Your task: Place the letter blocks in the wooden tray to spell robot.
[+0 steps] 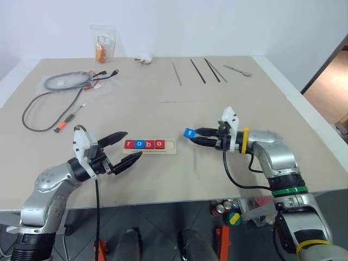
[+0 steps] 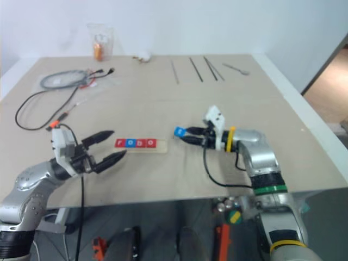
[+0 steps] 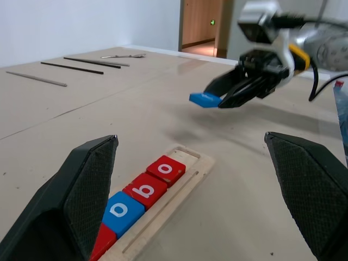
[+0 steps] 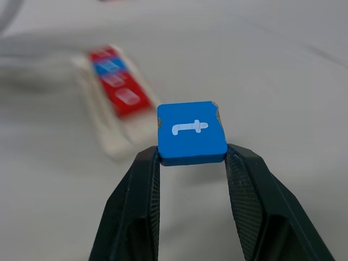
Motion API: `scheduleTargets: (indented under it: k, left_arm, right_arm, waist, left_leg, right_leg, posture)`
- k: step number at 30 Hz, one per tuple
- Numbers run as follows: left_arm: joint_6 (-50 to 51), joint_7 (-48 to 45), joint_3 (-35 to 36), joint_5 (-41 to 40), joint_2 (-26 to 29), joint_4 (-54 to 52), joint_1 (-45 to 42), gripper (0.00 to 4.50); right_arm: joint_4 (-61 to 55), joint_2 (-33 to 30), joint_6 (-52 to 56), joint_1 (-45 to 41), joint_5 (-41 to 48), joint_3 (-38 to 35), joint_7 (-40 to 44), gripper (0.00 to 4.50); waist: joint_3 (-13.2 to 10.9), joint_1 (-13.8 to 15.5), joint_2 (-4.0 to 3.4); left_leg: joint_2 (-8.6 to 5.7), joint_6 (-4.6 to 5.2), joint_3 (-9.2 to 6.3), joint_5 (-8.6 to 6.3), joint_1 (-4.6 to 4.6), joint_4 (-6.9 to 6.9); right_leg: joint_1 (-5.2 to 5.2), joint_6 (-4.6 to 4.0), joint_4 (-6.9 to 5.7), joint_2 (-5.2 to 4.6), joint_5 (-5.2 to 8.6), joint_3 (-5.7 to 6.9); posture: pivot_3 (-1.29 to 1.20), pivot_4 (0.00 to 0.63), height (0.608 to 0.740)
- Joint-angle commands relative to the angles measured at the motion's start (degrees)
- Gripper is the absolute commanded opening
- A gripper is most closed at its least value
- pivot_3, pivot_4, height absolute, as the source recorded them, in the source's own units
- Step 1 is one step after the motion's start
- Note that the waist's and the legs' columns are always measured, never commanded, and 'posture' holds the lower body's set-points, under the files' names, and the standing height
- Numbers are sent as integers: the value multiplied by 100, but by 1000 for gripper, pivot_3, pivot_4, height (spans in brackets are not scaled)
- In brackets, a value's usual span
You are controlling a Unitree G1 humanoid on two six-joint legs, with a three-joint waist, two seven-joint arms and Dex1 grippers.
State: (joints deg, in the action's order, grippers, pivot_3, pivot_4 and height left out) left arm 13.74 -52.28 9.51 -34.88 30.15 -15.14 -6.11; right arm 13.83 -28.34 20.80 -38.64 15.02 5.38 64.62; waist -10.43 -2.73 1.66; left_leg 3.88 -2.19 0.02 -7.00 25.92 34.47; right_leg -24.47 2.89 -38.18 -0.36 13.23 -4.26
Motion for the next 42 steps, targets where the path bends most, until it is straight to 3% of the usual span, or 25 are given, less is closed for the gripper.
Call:
scheduleTargets:
  k: [1,8,20,42]
  left_arm:
    - [-64,-36,100,-46,74,-148,-19,4500]
    - [-129,55,98,-11,-8,-207,-14,4500]
    - [-276,208,104,48,-139,-297,172,4500]
    - [-393,312,-35,91,-365,-357,215,4500]
  right_arm:
    - [-232,194,-58,-213,-310,394,-247,1159]
    - [382,308,-427,-895,-875,984,-119,1159]
    - [1284,121,-1140,-1281,-1377,1226,466,1159]
    - [2611,518,-1964,-2069,-2044,1584,860,1159]
  waist:
    - [0,0,0]
    - [0,8,0]
    - [0,5,0]
    - [0,0,0]
  left_leg:
    - [0,0,0,0,-3,1]
    - [-1,-4,6,2,-1,2]
    - [-1,-4,5,1,0,-7]
    - [0,-4,5,1,-6,-6]
  right_leg:
    - [3,-1,1,-2,0,0]
    - [0,-11,2,-8,-7,1]
    - [-2,-1,2,-4,7,1]
    - [0,-9,2,-4,1,1]
  posture:
    - [0,150,740]
    - [0,150,740]
    - [0,150,740]
    - [0,150,740]
